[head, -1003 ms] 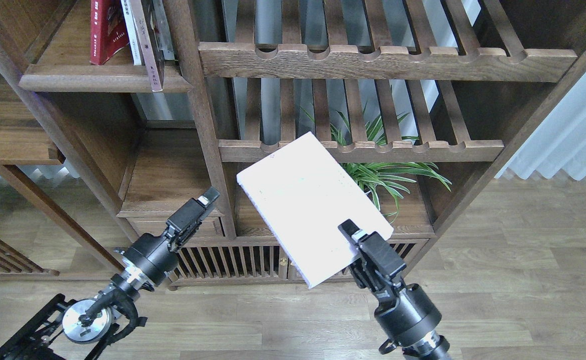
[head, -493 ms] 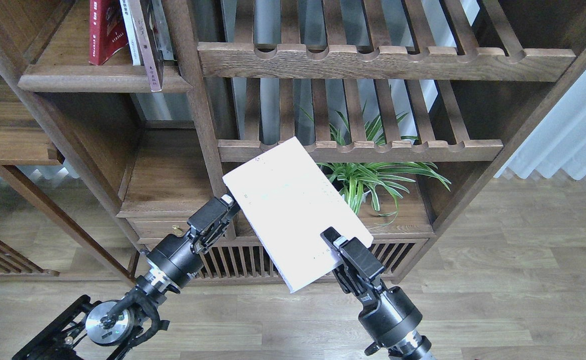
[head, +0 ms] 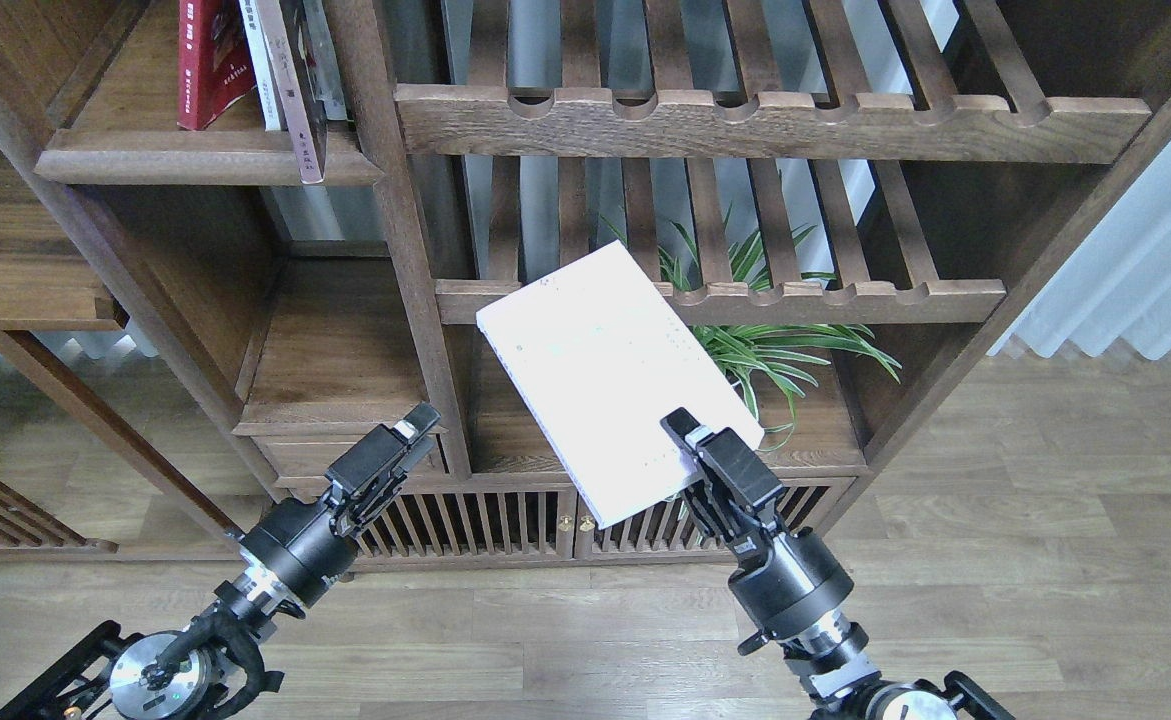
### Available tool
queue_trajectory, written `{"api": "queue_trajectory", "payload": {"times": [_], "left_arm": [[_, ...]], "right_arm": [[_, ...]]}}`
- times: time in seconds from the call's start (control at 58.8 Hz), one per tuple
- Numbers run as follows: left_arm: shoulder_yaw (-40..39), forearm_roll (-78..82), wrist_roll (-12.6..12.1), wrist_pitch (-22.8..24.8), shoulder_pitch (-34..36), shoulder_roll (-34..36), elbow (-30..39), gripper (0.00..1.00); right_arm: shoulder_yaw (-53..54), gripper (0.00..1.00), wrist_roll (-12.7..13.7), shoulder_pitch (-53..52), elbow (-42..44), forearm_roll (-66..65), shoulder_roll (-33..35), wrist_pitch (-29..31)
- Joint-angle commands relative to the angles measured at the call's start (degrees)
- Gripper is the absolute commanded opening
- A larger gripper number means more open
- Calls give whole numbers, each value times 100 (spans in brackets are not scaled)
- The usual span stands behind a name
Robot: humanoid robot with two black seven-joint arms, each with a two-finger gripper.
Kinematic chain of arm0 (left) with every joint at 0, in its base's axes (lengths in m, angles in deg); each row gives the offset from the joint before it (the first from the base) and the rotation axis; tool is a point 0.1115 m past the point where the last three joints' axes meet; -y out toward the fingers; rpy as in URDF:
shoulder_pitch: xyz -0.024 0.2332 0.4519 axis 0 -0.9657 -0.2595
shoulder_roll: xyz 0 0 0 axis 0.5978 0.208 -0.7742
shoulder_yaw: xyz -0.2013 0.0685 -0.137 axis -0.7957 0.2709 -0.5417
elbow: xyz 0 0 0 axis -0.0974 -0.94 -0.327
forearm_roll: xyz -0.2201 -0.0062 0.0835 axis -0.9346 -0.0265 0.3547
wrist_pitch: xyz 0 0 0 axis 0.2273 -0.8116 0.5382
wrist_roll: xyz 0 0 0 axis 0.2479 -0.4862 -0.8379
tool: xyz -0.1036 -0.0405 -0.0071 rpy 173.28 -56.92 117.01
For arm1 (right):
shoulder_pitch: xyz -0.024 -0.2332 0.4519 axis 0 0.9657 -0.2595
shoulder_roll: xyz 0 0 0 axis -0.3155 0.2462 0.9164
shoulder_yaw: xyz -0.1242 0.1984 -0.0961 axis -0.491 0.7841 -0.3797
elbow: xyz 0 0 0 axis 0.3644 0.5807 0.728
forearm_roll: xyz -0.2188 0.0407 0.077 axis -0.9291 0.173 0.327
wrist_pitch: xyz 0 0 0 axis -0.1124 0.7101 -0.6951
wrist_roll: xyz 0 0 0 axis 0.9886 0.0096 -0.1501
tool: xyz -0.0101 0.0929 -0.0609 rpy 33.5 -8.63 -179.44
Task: Organize books on shelf
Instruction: 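Lower the white book and bring the left gripper to its edge, then grasp the white book with the left gripper and release the right gripper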
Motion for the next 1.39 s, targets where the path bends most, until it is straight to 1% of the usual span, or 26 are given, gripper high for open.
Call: {"api": "queue_trajectory", "payload": {"times": [0.0, 0.289, 0.442, 0.578, 0.748, 0.901, 0.986, 1.02, 1.105, 1.19, 1.207, 1.241, 1.258, 1.292, 1.309, 1.326, 1.343, 1.377], "left_arm": [[-20, -5, -6, 0, 46, -28, 93, 65], [-2, -5, 3, 0, 108, -186, 93, 65], [24, -5, -6, 0, 213, -476, 93, 65], [59, -5, -6, 0, 362, -590, 93, 64], [165, 4, -6, 0, 424, -599, 76, 64], [349, 4, -14, 0, 424, -573, 14, 60], [402, 13, -32, 0, 424, -564, -3, 60], [402, 13, -41, 0, 424, -555, -3, 58], [402, 13, -41, 0, 424, -547, -12, 46], [402, 13, -58, 0, 424, -538, -12, 40], [402, 13, -58, 0, 424, -546, -12, 35], [402, 4, -58, 0, 424, -547, -12, 30], [402, 4, -58, 0, 424, -547, -12, 29], [402, 4, -58, 0, 424, -547, -12, 21], [402, 4, -58, 0, 424, -547, -12, 19], [402, 4, -58, 0, 424, -547, -12, 14], [402, 4, -58, 0, 433, -547, -12, 11], [393, -5, -58, 0, 424, -547, -12, 7]], "right_arm": [[-43, 6, 1, -38, 198, 9, -90, 0], [-262, 5, 10, -30, 198, -26, -257, 0], [-482, 5, 27, 14, 180, -88, -485, 0], [-579, 5, 36, 32, 180, -141, -617, 0], [-579, 5, 45, -3, 180, -141, -644, 0], [-579, 6, 53, -30, 189, -141, -644, 0], [-579, 6, 53, -38, 189, -141, -635, 0], [-579, 6, 53, -38, 189, -141, -626, 0], [-579, 6, 53, -38, 189, -141, -626, 0], [-579, 6, 53, -38, 189, -141, -626, 0], [-579, 6, 53, -38, 189, -141, -635, 0], [-579, 6, 53, -38, 189, -141, -635, 0], [-579, 6, 53, -38, 189, -141, -635, 0], [-588, 6, 62, -38, 189, -141, -626, 0], [-588, 6, 62, -38, 189, -141, -626, 0], [-588, 6, 62, -30, 189, -141, -626, 0], [-579, 6, 62, -30, 189, -141, -618, 0], [-588, 6, 62, -30, 189, -141, -600, 0]]}}
